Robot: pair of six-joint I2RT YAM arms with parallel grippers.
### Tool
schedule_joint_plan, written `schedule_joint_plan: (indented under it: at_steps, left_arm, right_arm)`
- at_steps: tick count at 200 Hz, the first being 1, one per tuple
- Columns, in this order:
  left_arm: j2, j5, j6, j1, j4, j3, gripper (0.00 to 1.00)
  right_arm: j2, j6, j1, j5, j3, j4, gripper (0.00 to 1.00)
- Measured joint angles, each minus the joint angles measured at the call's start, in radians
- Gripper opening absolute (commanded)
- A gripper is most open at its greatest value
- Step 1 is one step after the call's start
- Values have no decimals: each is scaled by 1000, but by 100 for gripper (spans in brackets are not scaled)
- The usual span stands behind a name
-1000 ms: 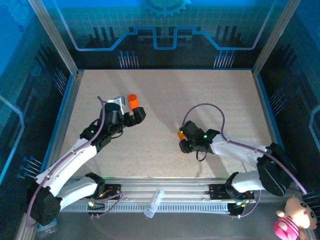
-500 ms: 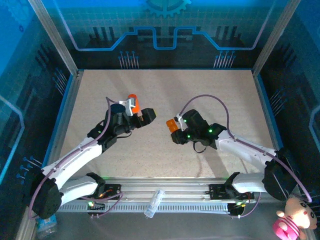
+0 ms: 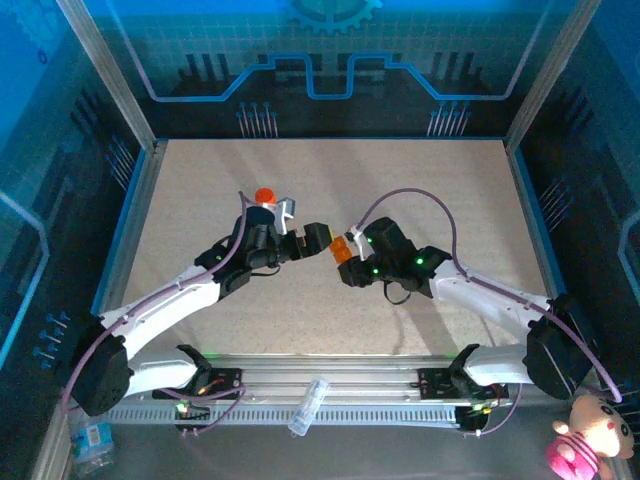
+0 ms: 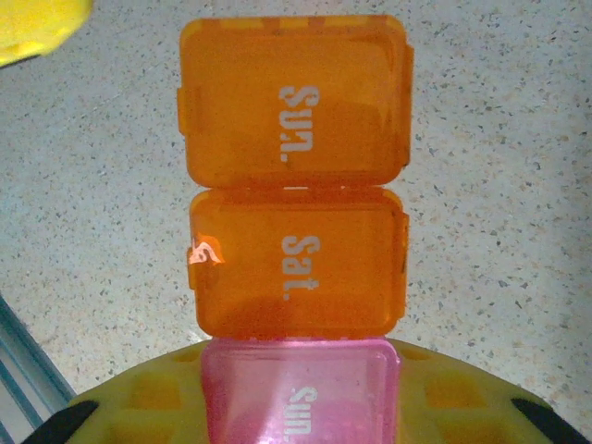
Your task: Sort the pills into containers
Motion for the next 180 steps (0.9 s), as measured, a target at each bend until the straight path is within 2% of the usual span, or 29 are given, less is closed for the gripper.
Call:
schedule_joint_plan:
  at_steps: [180]
  left_arm:
    - [-7,19,-158,-7,157,-33,99]
  right_arm:
    - [17,63,0,-20,-13,63,30]
